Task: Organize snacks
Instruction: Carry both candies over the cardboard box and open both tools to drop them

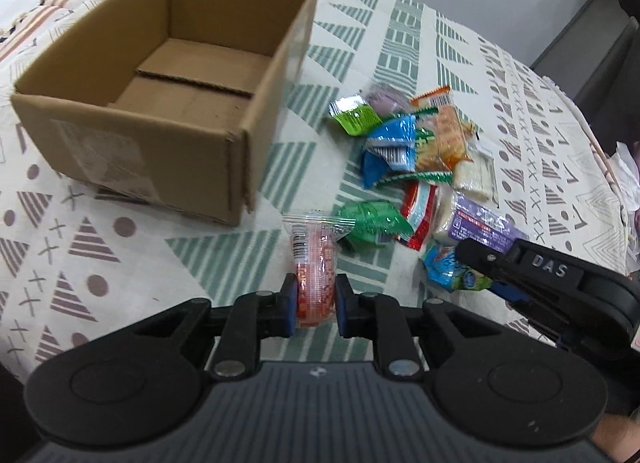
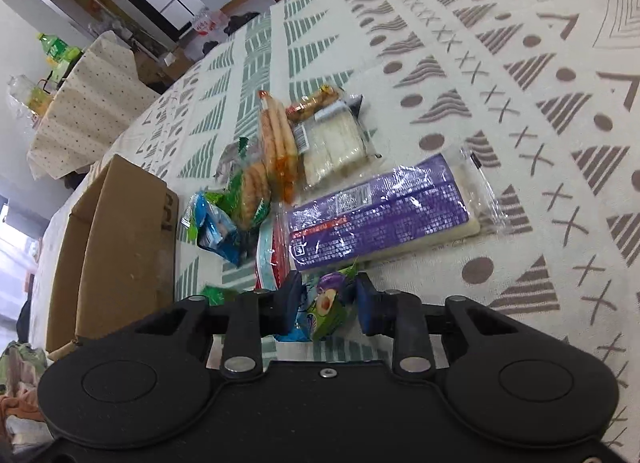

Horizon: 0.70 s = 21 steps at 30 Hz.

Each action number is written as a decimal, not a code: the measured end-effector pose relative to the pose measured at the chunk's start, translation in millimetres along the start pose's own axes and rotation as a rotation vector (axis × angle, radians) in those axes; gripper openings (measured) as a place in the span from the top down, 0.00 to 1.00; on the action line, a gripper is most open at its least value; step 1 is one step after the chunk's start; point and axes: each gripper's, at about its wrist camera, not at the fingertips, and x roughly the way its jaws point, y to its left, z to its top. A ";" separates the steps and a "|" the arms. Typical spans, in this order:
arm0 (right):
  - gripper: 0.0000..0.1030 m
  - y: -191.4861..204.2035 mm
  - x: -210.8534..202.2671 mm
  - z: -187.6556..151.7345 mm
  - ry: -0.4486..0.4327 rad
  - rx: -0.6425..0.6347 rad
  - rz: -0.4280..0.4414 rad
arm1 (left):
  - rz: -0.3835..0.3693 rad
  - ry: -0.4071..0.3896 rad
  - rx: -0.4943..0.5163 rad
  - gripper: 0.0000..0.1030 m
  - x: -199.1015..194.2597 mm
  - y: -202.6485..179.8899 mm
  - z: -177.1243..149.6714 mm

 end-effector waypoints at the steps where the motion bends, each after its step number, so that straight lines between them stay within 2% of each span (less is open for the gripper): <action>1: 0.76 2.5 -3.4 -0.8 -0.015 -0.021 -0.003 | 0.001 -0.006 0.001 0.83 -3.1 1.3 -0.1; 10: 0.80 8.8 -33.3 -4.1 -0.095 -0.021 0.079 | -0.004 -0.069 -0.010 0.83 -36.2 12.9 1.6; 21: 0.80 31.1 -60.6 -9.4 -0.170 -0.061 0.231 | -0.012 -0.165 -0.039 0.83 -81.5 26.4 8.2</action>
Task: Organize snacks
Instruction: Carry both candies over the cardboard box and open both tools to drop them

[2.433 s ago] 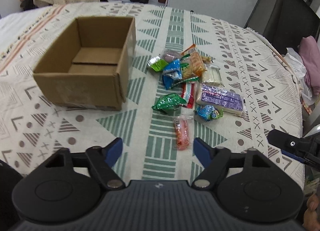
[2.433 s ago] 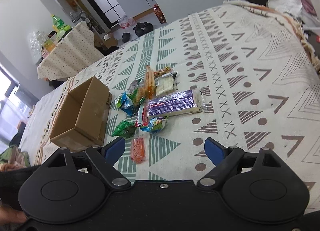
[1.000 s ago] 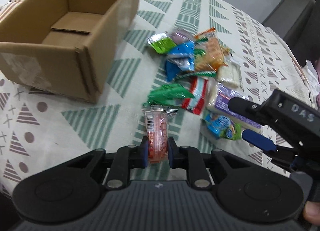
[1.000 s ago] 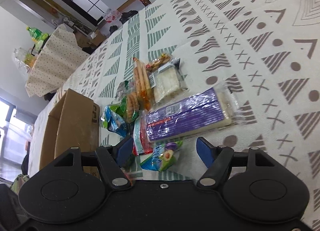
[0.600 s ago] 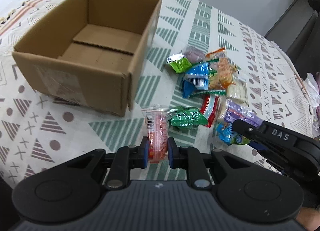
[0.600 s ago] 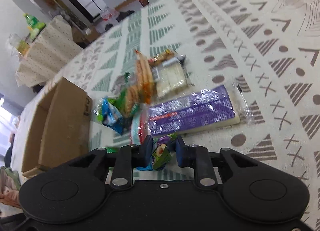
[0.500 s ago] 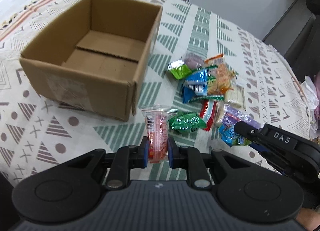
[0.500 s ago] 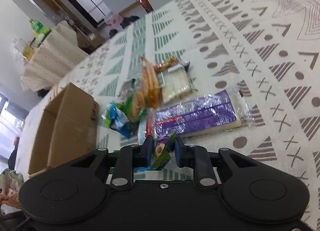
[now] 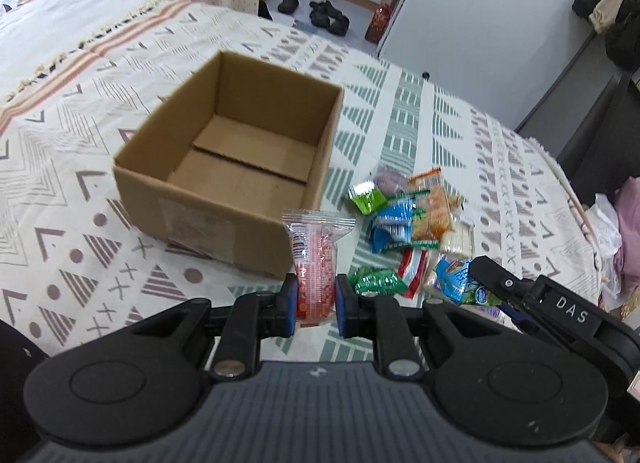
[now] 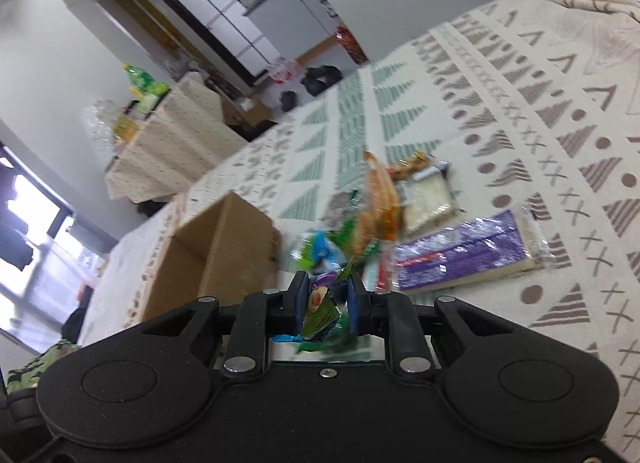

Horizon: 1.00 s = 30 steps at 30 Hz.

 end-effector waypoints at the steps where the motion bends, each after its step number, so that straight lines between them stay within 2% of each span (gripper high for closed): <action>1: 0.80 2.6 -0.6 0.3 -0.004 -0.004 0.011 | 0.001 -0.007 -0.001 0.83 -3.0 1.6 1.7; 19: 0.81 59.4 6.8 -0.8 -0.073 -0.045 0.136 | 0.030 -0.093 -0.008 0.83 -31.0 37.4 33.8; 30: 0.81 79.5 18.6 0.3 -0.106 -0.027 0.171 | 0.011 -0.107 -0.037 0.83 -23.5 64.6 58.9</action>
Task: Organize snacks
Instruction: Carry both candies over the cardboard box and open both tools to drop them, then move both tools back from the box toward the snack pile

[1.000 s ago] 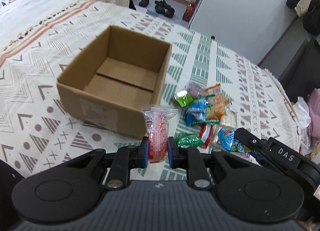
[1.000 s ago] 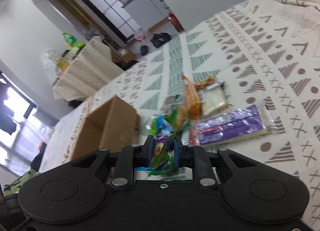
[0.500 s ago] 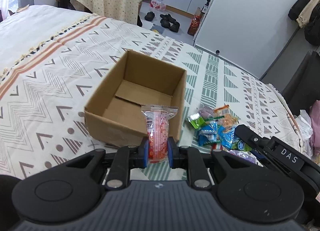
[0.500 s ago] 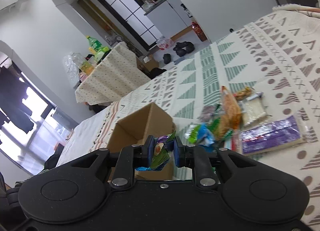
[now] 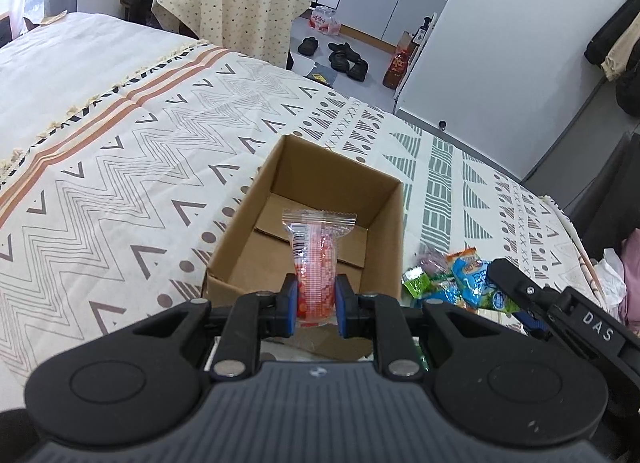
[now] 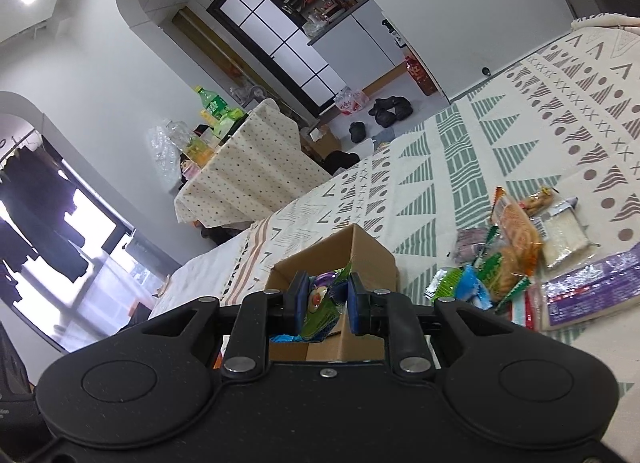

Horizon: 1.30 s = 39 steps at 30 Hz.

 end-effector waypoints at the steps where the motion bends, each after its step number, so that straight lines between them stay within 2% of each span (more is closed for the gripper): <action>1: 0.81 0.1 1.8 -0.6 -0.002 0.003 0.001 | -0.003 0.002 -0.002 0.83 2.4 2.7 1.9; 18: 0.80 18.2 56.7 -17.3 0.069 -0.006 -0.018 | -0.047 0.082 -0.042 0.82 55.9 36.9 29.1; 21: 0.79 24.0 64.9 -18.0 0.080 -0.017 -0.012 | -0.036 0.083 -0.020 0.76 59.6 36.1 32.5; 27: 0.67 31.3 71.2 -16.2 0.079 -0.032 -0.025 | -0.025 0.093 -0.007 0.57 57.2 35.5 34.3; 28: 0.66 32.0 69.3 -16.0 0.076 -0.032 -0.029 | -0.019 0.091 -0.005 0.52 56.0 35.3 34.4; 31: 0.63 32.2 63.1 -15.6 0.070 -0.030 -0.046 | -0.012 0.090 -0.002 0.45 49.9 32.9 32.1; 34: 0.56 31.5 52.2 -13.5 0.065 -0.021 -0.063 | 0.004 0.090 -0.002 0.34 42.0 29.8 29.0; 39: 0.43 34.2 30.3 -8.6 0.054 -0.021 -0.084 | 0.044 0.083 0.008 0.25 27.1 21.9 22.4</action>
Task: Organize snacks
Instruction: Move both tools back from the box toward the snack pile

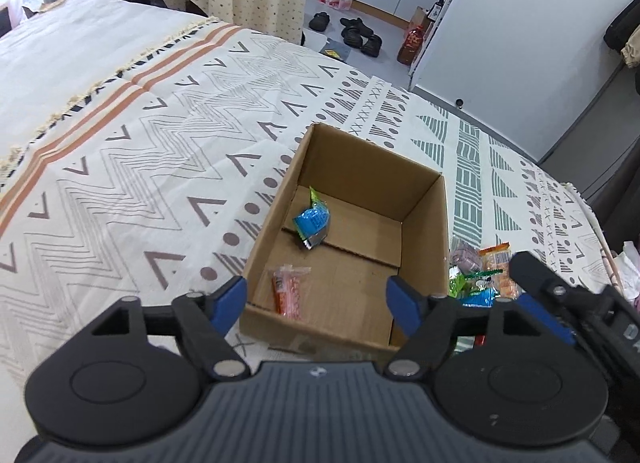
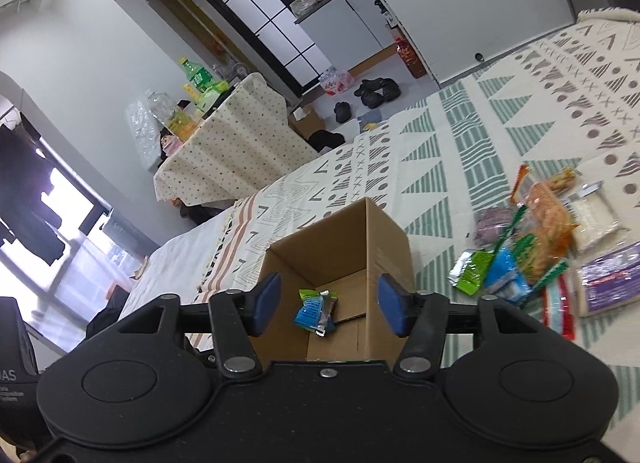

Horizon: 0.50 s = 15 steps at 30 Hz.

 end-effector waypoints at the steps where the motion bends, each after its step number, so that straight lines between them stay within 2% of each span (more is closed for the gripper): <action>1: 0.41 0.1 -5.0 1.0 -0.003 -0.003 -0.001 | 0.007 -0.002 -0.001 0.24 -3.1 -1.4 -1.8; 6: 0.26 -2.3 -27.3 6.1 -0.024 -0.020 -0.013 | 0.048 -0.014 0.010 0.18 -17.1 -12.5 -12.9; 10: 0.22 -11.0 -40.8 9.2 -0.038 -0.021 -0.026 | 0.059 -0.018 0.003 0.16 -25.5 -21.1 -23.1; 15: 0.17 -22.1 -53.3 13.9 -0.016 -0.016 -0.048 | 0.061 -0.042 0.007 0.06 -36.2 -35.3 -35.9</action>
